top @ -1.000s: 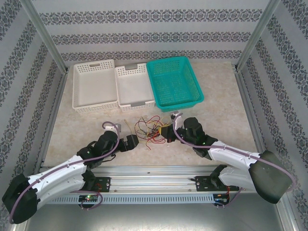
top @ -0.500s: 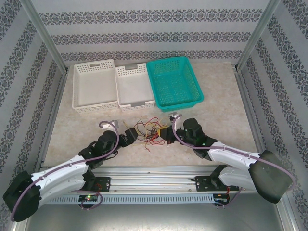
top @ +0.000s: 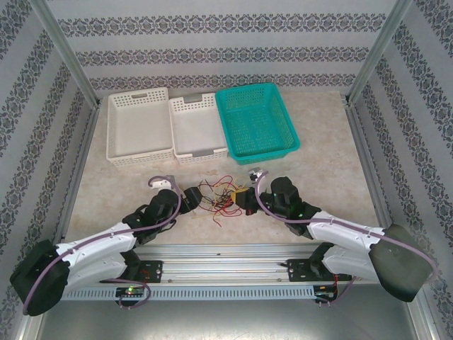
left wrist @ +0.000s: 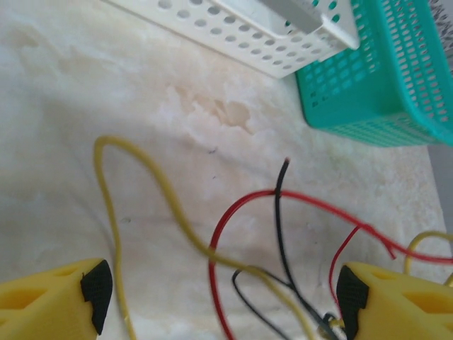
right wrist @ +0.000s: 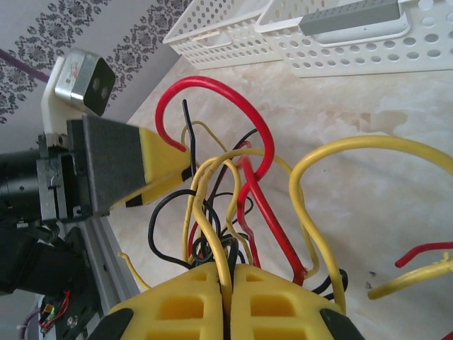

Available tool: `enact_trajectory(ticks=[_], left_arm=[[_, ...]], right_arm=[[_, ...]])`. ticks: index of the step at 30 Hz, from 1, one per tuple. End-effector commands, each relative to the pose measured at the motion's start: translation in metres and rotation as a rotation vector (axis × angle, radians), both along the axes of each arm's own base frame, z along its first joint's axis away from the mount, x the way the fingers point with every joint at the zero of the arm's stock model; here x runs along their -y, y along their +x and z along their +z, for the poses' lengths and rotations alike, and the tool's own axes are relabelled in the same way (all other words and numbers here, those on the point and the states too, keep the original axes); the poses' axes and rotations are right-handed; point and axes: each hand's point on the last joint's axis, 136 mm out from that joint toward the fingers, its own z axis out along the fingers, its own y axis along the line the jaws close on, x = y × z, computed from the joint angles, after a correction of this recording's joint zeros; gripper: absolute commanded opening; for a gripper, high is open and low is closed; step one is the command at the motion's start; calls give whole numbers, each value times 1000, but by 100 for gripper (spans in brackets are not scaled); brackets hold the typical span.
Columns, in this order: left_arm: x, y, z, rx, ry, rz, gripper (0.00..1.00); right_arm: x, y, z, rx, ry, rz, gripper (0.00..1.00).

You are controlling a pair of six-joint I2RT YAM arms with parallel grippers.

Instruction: Untangle the cables

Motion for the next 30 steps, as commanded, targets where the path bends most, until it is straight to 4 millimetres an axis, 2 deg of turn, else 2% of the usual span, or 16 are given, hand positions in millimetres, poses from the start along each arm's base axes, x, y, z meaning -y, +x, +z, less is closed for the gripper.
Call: enact_trajectory(ticks=[1,10,18,25,30], left_arm=[[1,17,25,77,-65,56,82],[7,22,20,62,-80,55,62],[1,23,17,52,-75,80,46],[1,25,17,54,-84,85,26],[1,26,17,51,-85,83,19]], right_arm=[[-6,-5,18,65,47,40,0],[-5,-6,22,76,55,41,0],[-7,-9,24,79,61,50,0],[-8,-11,25,80,66,57,0],[-9,-13,26,82,67,60,0]])
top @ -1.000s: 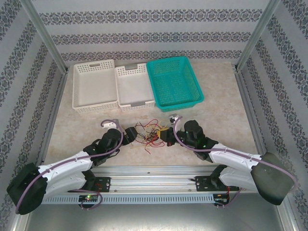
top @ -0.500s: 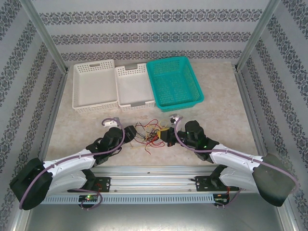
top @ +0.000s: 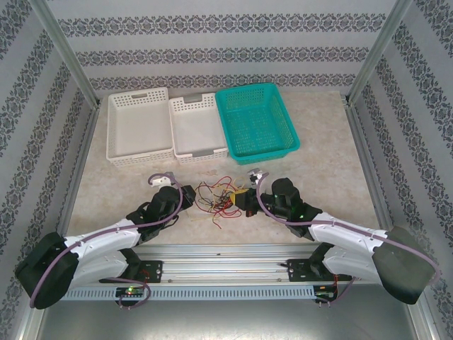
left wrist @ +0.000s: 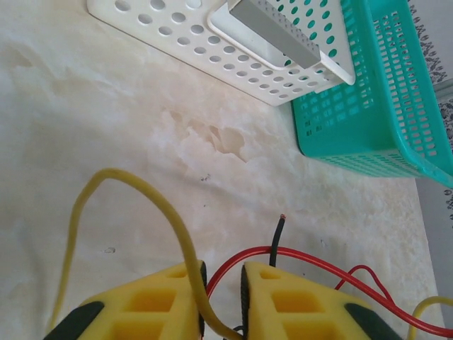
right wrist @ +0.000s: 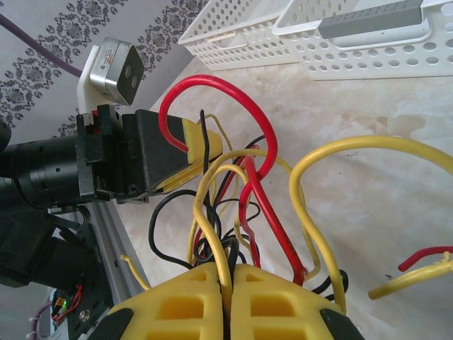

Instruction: Untangle the cables

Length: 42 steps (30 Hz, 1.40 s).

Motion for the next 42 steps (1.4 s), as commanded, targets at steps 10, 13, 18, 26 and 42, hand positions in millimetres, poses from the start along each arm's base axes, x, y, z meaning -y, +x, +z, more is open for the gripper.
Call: enact_trajectory(ticks=[10,13,18,26,42], left_arm=[[2,10,16,41,-47,20,0],[0,8,16,42,-46,18,0],[-10,2,21,50,-29,29,0],[-23,-8,44,88,6,18,0],[-40,-28,127,192,95,-46,0]], right_arm=[[-5,-6,19,68,45,31,0],[-4,-5,18,68,37,21,0],[1,-1,15,71,15,-14,0],[21,6,-15,35,-92,-118,0],[74,22,-47,-34,-162,-350,0]])
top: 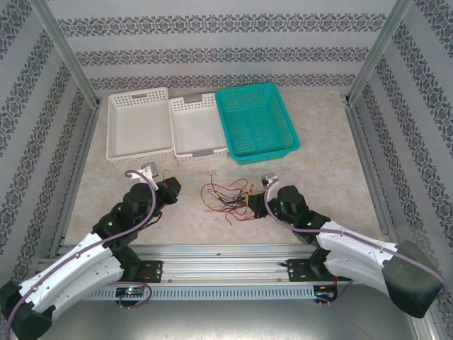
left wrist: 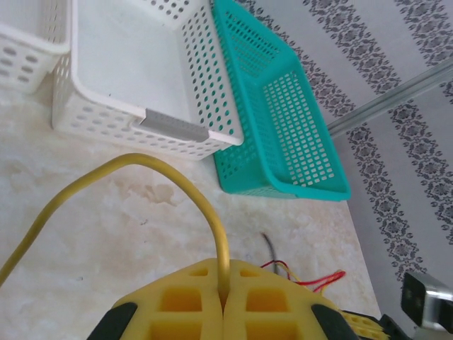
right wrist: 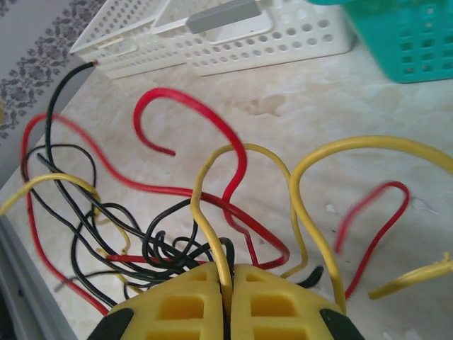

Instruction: Untangle the cables

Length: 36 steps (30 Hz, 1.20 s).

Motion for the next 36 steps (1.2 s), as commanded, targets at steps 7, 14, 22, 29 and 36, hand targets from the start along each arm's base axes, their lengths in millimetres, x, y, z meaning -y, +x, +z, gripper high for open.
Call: enact_trajectory(ticks=[7,14,22,29,36], left_arm=[[-18,-4,43,59,142,-3,0],[-24,2,81,112,237,-10,0],[-27,9,118,148,312,-22,0],[-45,24,147,172,386,39,0],[-62,63,152,132,381,96,0]], right_arm=[[42,8,-17,-39,-5,-174,0],[61,8,-24,-58,-20,-243,0],[73,4,-28,-60,-3,-277,0],[69,-2,-23,-46,26,-238,0],[60,-11,-10,-10,75,-164,0]])
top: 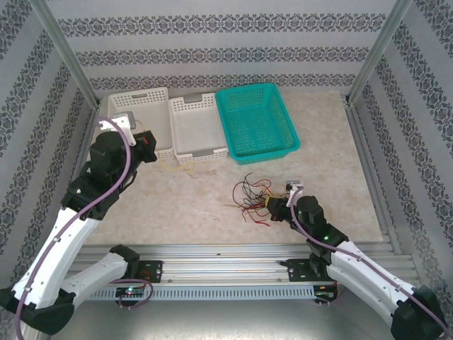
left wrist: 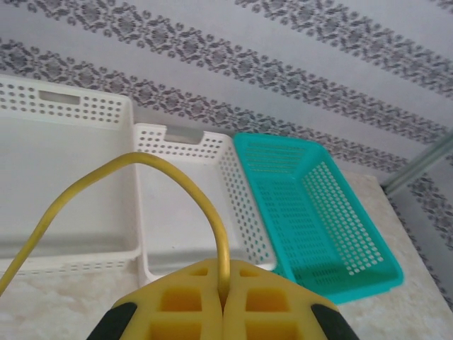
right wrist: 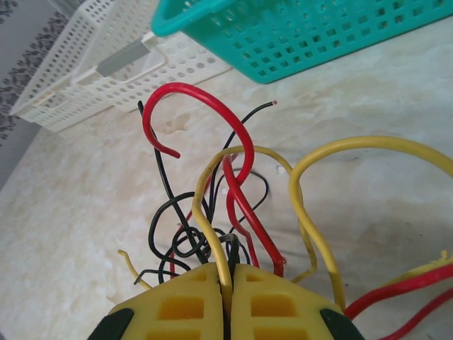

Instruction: Untangle the cables

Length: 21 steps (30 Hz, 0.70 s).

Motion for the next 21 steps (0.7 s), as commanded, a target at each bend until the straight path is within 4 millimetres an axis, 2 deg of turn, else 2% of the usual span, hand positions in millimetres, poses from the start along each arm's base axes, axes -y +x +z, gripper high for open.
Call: enact_trajectory(ticks=[1,4,7,10,14,21], left_arm=[[-1,16,4,-9,25,-11,0],[-1,36,7,-4,47,3,0],[-10,54,9,9,81,50,0],[-34,69,9,16,83,129,0],[-76,88,8,9,66,250,0],[-111,121,1,0,193,361,0]], right_arm=[[-4,-6,4,20,23,48,0],[-6,-10,7,32,30,69,0],[-7,-14,10,41,35,86,0],[-6,-17,12,50,40,97,0],[-6,-22,15,59,45,110,0],[-7,-24,15,54,40,119,0]])
